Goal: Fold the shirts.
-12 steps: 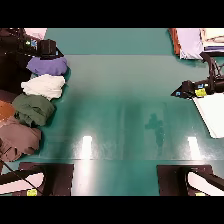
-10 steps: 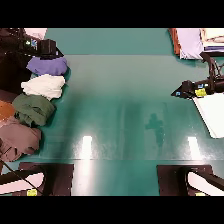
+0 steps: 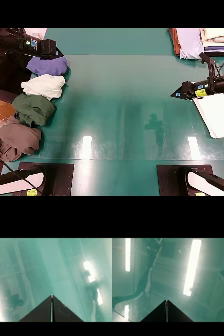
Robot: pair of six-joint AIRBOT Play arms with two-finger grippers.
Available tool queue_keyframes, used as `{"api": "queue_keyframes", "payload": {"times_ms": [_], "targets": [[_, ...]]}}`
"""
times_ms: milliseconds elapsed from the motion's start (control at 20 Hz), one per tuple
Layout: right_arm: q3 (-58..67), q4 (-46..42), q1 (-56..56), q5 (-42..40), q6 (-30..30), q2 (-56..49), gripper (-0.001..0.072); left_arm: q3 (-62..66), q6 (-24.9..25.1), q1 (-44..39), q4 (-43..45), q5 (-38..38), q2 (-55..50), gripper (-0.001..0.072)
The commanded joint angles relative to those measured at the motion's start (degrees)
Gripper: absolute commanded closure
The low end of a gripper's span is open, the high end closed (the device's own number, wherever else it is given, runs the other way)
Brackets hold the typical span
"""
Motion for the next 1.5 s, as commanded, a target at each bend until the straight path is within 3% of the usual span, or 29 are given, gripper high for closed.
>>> {"api": "queue_keyframes", "payload": {"times_ms": [0, 200, 250, 300, 350, 550, 850, 1250, 1300, 1400, 1450], "targets": [[0.0, 0.0, 0.0, 0.5, 0.0, 0.0, 0.0695, 0.0, 0.0, 0.0, 0.0, 0.0, 0.0, 0.0685], [0.0, 0.0, 0.0, 1.5, 0.0, 0.0, 0.0695, 0.0, 0.5, 0.0, 0.3, 3.6, 0.0, 0.0684], [0.0, 0.0, 0.0, 1.7, 0.0, 0.0, 0.0696, 0.0, 1.1, 0.0, 2.0, 6.2, 0.0, 0.061], [0.0, 0.0, 0.0, 1.8, 0.0, 0.0, 0.0695, 0.0, 0.8, 0.0, 5.8, 8.6, -0.1, 0.025], [0.0, 0.0, 0.0, 1.8, 0.0, 0.0, 0.0695, 0.0, -1.6, 0.0, 10.6, 11.0, -0.6, 0.0128], [0.0, 0.0, 0.0, 1.9, 0.0, 0.0, 0.0695, 0.0, -8.4, 0.0, 29.4, 12.9, -6.8, 0.0124], [0.0, 0.0, 0.1, 3.8, 0.0, 0.0, 0.0695, 0.0, -8.7, 3.5, 31.4, 25.3, -20.6, 0.0124], [0.0, 0.0, 0.0, 1.7, 0.0, 0.0, 0.0695, 0.0, -9.0, 8.0, 31.4, 28.6, -29.2, 0.0129], [0.0, 0.0, 0.0, 0.8, 0.0, 0.0, 0.0695, 0.1, -9.0, 8.0, 31.3, 29.1, -29.2, 0.0259], [0.0, 0.0, 0.0, -0.3, 0.0, 0.0, 0.0695, 1.2, -9.0, 7.8, 30.8, 27.7, -29.1, 0.0675], [0.0, 0.0, 0.0, -0.3, 0.0, 0.0, 0.0695, 2.7, -9.0, 7.8, 30.7, 25.6, -29.1, 0.0686]]}}
